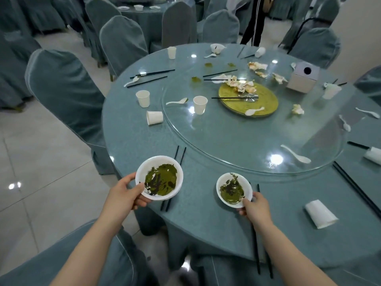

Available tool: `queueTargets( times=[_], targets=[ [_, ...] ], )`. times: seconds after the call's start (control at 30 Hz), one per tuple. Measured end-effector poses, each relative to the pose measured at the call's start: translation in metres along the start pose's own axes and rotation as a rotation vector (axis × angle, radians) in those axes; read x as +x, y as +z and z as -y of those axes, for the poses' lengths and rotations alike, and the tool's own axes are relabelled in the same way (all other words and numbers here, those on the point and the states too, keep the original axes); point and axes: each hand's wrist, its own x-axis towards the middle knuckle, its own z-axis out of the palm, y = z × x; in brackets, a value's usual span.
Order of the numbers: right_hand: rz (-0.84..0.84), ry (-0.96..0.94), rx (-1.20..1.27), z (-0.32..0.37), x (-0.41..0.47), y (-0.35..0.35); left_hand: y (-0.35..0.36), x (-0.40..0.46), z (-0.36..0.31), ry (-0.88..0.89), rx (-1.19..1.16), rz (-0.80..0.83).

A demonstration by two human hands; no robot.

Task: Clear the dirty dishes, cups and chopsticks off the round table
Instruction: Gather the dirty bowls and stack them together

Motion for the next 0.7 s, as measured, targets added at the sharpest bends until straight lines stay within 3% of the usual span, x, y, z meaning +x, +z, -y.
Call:
queueTargets(
  times=[0.43, 0.7],
  targets=[
    [0.156, -0.311, 0.139, 0.102, -0.064, 0.023, 0.008, -0.008, -0.003, 0.058, 0.030, 0.087],
    [0.244, -0.400, -0.014, 0.104, -0.142, 0.077, -0.028, -0.042, 0.006, 0.152, 0.046, 0.151]
  ],
)
